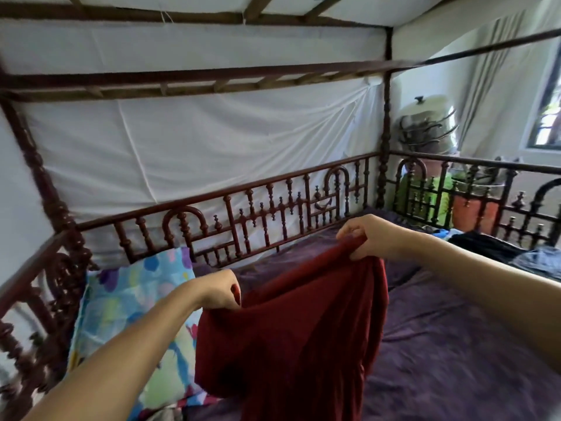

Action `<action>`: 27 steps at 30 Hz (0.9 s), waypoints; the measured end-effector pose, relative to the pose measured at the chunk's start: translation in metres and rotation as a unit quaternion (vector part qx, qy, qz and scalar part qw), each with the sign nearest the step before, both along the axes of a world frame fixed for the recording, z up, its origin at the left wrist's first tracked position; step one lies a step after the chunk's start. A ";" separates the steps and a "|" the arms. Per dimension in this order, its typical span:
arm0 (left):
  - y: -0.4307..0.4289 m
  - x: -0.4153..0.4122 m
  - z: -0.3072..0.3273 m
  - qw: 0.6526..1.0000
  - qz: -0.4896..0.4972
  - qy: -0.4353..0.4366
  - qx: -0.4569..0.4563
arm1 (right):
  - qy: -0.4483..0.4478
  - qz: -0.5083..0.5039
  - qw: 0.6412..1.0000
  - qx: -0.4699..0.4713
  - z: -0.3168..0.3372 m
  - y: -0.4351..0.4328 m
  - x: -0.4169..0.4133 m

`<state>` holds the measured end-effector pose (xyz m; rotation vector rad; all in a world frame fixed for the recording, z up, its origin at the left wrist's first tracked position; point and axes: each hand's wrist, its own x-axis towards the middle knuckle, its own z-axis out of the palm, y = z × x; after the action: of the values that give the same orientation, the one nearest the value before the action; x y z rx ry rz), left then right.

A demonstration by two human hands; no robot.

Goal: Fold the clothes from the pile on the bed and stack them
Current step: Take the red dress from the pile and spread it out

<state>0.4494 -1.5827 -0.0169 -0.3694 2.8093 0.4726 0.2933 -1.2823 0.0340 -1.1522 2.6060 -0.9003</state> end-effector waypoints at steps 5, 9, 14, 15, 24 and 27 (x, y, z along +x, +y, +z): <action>0.008 -0.005 -0.024 0.979 0.063 0.072 0.178 | 0.253 -0.060 0.953 0.158 -0.014 0.025 -0.006; 0.041 -0.011 -0.037 0.876 0.144 0.156 0.433 | 0.254 -0.116 0.956 0.087 -0.023 0.033 -0.008; 0.058 -0.021 0.014 0.766 0.122 0.188 0.602 | 0.091 -0.149 0.978 -0.113 -0.009 0.033 -0.005; 0.058 -0.019 0.030 0.831 0.066 0.179 0.523 | 0.075 -0.151 0.974 -0.149 -0.006 0.033 -0.004; -0.016 -0.012 0.124 0.884 0.063 0.453 0.099 | 0.026 0.009 0.998 0.062 0.043 0.011 0.028; -0.032 -0.001 0.135 0.839 0.145 0.515 0.098 | 0.074 0.008 0.990 0.119 0.045 -0.014 0.028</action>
<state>0.4484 -1.6147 0.1178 -0.6491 3.6586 1.3688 0.3216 -1.2962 0.0794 -1.2129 2.7236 -0.4998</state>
